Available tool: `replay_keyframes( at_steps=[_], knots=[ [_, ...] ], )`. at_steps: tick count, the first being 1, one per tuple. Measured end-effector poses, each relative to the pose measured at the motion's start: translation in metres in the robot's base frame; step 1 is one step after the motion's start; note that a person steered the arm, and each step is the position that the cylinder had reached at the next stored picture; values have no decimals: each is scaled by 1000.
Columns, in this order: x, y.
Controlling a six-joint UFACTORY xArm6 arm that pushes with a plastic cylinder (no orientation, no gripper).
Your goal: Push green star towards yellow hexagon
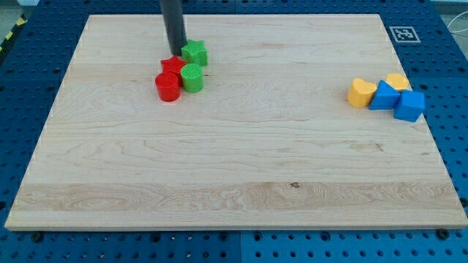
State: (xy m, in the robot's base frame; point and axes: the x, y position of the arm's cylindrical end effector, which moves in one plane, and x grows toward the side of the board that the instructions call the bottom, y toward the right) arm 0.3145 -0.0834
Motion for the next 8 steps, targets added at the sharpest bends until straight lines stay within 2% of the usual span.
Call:
replay_keyframes(
  at_steps=[2, 3, 6, 8],
  knots=[
    [47, 88],
    [54, 130],
    [39, 226],
    [30, 270]
  ],
)
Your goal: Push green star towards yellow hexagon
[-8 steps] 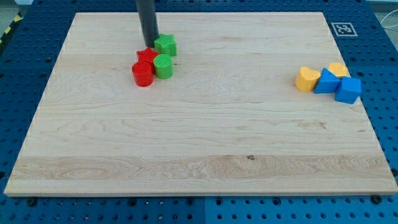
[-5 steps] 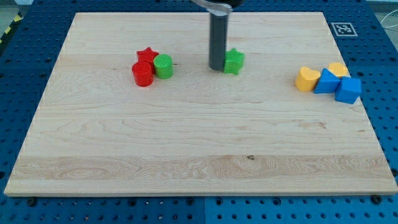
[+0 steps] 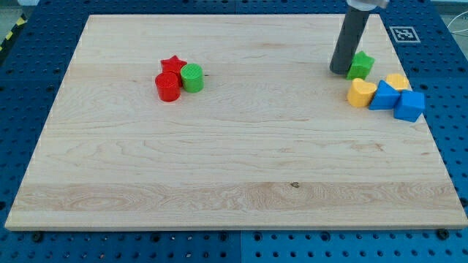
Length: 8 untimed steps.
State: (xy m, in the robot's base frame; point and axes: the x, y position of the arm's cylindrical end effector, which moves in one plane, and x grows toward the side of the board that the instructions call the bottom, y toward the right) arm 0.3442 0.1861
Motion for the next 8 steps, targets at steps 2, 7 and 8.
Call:
replay_keyframes(
  at_steps=[2, 7, 8],
  knots=[
    [-39, 13],
    [-16, 30],
    [-30, -23]
  ],
)
